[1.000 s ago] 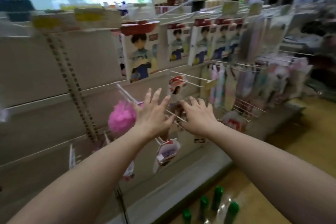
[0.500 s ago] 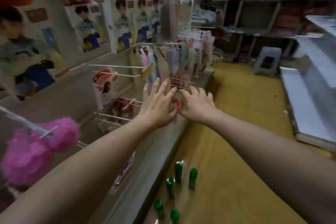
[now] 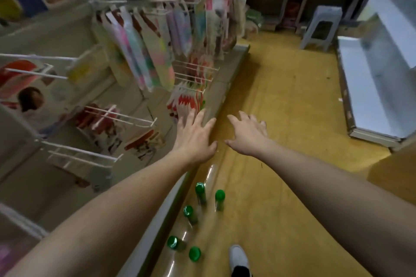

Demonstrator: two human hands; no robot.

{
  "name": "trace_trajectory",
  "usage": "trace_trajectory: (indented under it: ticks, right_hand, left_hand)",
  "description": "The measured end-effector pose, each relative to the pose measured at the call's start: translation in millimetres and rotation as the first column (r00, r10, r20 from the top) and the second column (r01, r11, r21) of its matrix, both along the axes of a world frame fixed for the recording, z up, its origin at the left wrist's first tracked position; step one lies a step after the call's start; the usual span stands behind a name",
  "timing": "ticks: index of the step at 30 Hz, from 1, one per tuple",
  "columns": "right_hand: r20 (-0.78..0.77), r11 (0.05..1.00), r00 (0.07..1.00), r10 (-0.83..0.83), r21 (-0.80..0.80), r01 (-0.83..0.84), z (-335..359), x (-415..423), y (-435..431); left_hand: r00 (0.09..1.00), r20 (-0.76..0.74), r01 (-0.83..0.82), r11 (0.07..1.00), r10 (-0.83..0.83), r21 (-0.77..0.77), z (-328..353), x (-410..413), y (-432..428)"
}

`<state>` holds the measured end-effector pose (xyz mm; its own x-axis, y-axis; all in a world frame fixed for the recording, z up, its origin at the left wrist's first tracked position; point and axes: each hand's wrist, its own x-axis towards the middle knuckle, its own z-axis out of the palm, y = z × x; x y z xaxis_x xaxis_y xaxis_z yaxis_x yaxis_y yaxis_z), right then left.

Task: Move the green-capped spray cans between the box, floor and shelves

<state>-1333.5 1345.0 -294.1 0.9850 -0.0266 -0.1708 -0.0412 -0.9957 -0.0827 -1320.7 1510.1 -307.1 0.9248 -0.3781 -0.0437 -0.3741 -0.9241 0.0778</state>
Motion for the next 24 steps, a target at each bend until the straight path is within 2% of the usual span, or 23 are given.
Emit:
trace_trajectory:
  ticks: [7, 13, 18, 21, 24]
  right_hand:
    - [-0.236, 0.997, 0.969, 0.071, 0.048, -0.061, -139, 67, -34]
    - [-0.466, 0.989, 0.872, 0.147, 0.078, -0.125, -285, 60, -29]
    - [-0.531, 0.994, 0.84, 0.111, 0.052, -0.098, -396, 45, -18]
    - [-0.571, 0.992, 0.811, 0.126, 0.057, -0.114, -449, 39, -12]
    - [-0.551, 0.988, 0.821, 0.152, 0.074, -0.133, -494, 38, -5]
  left_hand:
    - [0.953, -0.264, -0.143, 0.989, 0.149, 0.043, -127, 49, -12]
    - [0.824, -0.532, -0.184, 0.98, 0.193, 0.07, -274, 17, 15]
    - [0.745, -0.627, -0.178, 0.974, 0.228, 0.143, -391, -26, 41]
    - [0.652, -0.71, -0.255, 0.959, 0.266, 0.125, -451, -57, 46]
    - [0.594, -0.746, -0.29, 0.945, 0.302, 0.152, -502, -91, 47]
